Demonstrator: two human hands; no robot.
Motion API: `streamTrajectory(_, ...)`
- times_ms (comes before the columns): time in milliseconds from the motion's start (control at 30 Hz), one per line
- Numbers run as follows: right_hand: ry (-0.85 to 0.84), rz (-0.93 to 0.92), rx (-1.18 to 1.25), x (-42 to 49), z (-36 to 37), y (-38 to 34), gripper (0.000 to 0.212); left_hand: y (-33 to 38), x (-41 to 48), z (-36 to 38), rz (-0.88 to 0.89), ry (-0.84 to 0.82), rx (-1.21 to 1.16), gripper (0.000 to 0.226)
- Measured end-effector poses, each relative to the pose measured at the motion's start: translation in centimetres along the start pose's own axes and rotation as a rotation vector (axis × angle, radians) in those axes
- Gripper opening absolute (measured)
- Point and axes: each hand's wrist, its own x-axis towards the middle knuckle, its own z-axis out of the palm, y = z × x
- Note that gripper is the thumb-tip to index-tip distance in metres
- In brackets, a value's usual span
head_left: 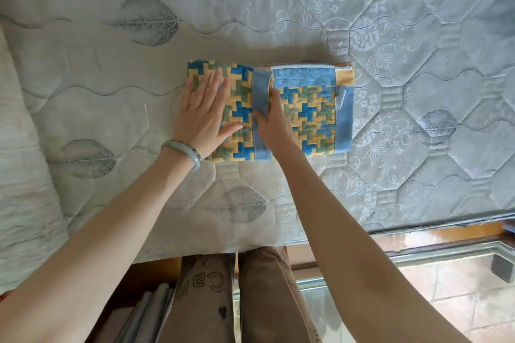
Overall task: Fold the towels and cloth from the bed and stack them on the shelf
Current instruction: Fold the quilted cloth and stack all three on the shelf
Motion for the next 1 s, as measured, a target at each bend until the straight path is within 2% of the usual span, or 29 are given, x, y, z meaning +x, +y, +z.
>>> streamTrajectory(67, 0.186, -0.059, -0.182, -0.4, 0.7, 0.1, 0.066, -0.4, 0.7, 0.8, -0.029, -0.038, 0.042, 0.101)
streamTrajectory(133, 0.415, -0.238, -0.487, -0.8, 1.5, 0.1, 0.069, -0.5, 1.0, 1.3, -0.062, -0.027, 0.063, 0.101)
streamTrajectory(200, 0.408, -0.484, -0.644, -0.8, 2.4, 0.3, 0.057, -0.2, 0.9, 1.8, -0.072, 0.025, 0.101, 0.091)
streamTrajectory(267, 0.319, -0.588, -0.706, 0.1, 3.0, 0.7, 0.051, 0.0, 0.5, 2.3, -0.078, 0.074, 0.122, 0.080)
streamTrajectory(433, 0.177, -0.555, -0.788, 2.4, 3.4, 2.6, 0.051, -0.8, -0.4, 4.3, -0.123, 0.052, 0.081, 0.076)
streamTrajectory(600, 0.244, -0.573, -0.820, 2.3, 3.2, 2.8, 0.051, -0.3, -0.4, 3.9, -0.123, 0.073, 0.077, 0.077)
streamTrajectory(700, 0.199, -0.552, -0.825, 2.0, 3.2, 3.6, 0.052, -0.5, -1.3, 4.5, -0.024, 0.046, 0.143, 0.079)
streamTrajectory(800, 0.163, -0.537, -0.822, 2.2, 2.8, 3.0, 0.053, -0.2, -1.0, 3.9, -0.059, 0.005, 0.146, 0.085)
streamTrajectory(900, 0.131, -0.541, -0.672, 1.4, 1.4, 2.5, 0.053, 1.3, -0.6, 2.3, 0.014, 0.087, 0.147, 0.091)
streamTrajectory(967, 0.219, -0.464, -0.513, 1.0, -0.3, 3.3, 0.050, 2.3, 0.8, 1.1, 0.150, 0.122, 0.144, 0.099)
streamTrajectory(1000, 0.291, -0.397, -0.463, 0.6, -1.1, 4.1, 0.049, 2.8, 1.7, 0.7, 0.199, 0.074, 0.136, 0.107)
